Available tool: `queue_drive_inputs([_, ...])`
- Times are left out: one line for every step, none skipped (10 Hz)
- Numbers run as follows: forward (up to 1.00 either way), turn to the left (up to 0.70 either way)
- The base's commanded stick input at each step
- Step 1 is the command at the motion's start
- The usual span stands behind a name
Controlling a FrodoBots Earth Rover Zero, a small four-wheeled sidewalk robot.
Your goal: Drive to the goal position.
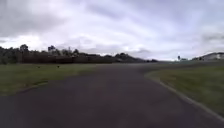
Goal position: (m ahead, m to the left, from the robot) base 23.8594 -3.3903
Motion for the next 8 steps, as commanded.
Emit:
queue_drive_inputs([0.70, 0.00])
queue_drive_inputs([0.70, 0.00])
queue_drive_inputs([0.70, 0.00])
queue_drive_inputs([0.70, 0.00])
queue_drive_inputs([0.70, 0.00])
queue_drive_inputs([0.70, 0.00])
queue_drive_inputs([0.70, 0.00])
queue_drive_inputs([0.70, 0.00])
